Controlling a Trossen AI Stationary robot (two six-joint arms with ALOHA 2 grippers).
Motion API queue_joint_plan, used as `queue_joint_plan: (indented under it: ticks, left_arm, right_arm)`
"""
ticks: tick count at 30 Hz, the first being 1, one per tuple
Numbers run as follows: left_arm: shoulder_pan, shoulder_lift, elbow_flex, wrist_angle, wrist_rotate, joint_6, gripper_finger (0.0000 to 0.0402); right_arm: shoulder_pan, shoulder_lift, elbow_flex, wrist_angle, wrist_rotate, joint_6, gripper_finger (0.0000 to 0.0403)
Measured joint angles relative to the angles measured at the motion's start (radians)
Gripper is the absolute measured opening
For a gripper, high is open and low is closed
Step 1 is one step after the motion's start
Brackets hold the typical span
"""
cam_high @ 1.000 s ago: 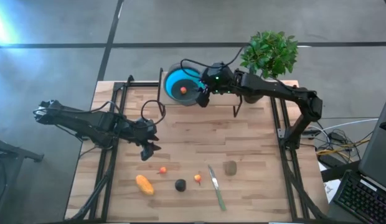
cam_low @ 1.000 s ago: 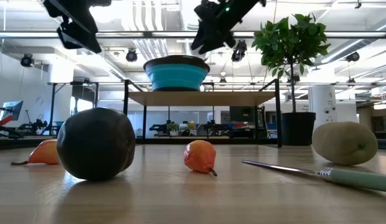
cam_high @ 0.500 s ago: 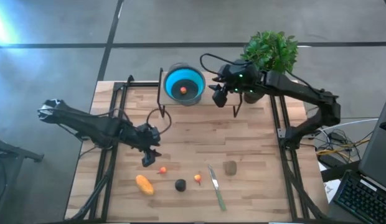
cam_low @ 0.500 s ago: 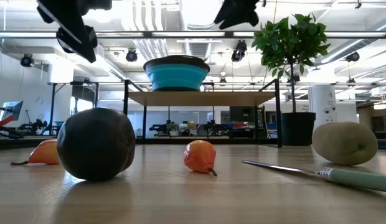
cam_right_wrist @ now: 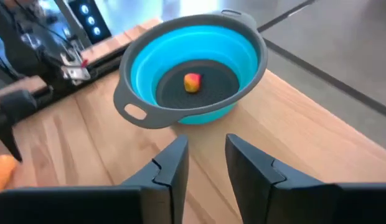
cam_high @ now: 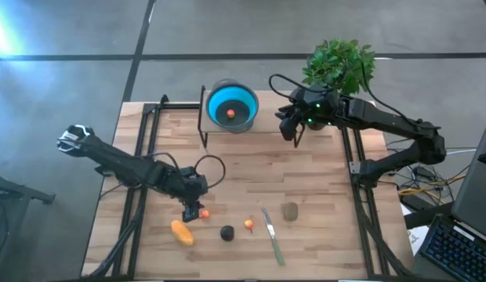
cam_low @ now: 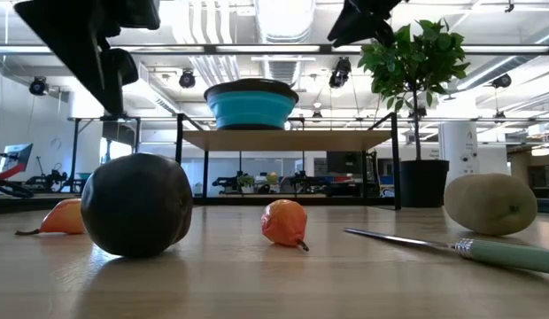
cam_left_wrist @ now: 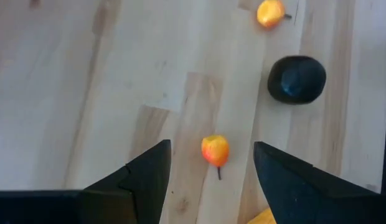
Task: Pick & Place Fruit
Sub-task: Put the left orange pear into the blue strainer bowl
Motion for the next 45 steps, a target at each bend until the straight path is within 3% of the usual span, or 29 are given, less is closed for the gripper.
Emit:
queue_joint_plan:
  ticks: [10,23,45]
  left_arm:
    - [-0.039,0.094,0.000,0.015,0.000,-0.026,0.0234]
    - [-0.048,0.204,0.000,0.045,-0.002,-0.047,0.0234]
    - [-0.050,0.330,0.000,0.116,-0.004,-0.117,0.0234]
  right_arm:
    - [0.024,-0.079,-0.093,0.053,-0.004,0.077,0.0058]
    - [0.089,-0.082,-0.097,0.048,-0.006,0.081,0.0033]
    - [0.090,-0.082,-0.097,0.040,-0.015,0.044,0.0089]
